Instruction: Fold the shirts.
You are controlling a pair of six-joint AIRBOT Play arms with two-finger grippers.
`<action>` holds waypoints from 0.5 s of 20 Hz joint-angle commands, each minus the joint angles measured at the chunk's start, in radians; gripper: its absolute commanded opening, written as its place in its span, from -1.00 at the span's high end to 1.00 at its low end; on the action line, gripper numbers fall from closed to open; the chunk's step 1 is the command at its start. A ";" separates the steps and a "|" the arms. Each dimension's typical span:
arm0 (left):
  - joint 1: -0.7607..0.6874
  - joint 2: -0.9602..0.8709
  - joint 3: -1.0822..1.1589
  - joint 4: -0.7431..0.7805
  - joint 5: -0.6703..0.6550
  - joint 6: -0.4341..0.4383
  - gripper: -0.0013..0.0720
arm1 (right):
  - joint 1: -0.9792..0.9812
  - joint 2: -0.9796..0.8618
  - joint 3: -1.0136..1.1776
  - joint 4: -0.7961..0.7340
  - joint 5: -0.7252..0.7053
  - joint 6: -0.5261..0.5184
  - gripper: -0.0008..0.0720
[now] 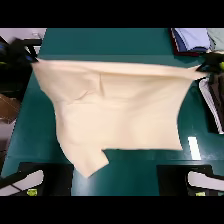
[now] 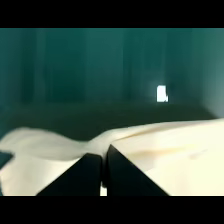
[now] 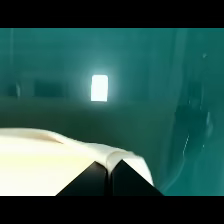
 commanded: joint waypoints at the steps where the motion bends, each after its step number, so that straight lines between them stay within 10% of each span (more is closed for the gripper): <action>1: 0.000 -0.203 -0.068 -0.084 0.097 0.088 0.90 | 0.034 -0.220 0.051 -0.014 -0.040 0.008 0.93; 10: 0.001 -0.335 -0.067 -0.180 0.247 0.220 0.89 | 0.033 -0.444 0.359 0.063 -0.152 0.003 0.93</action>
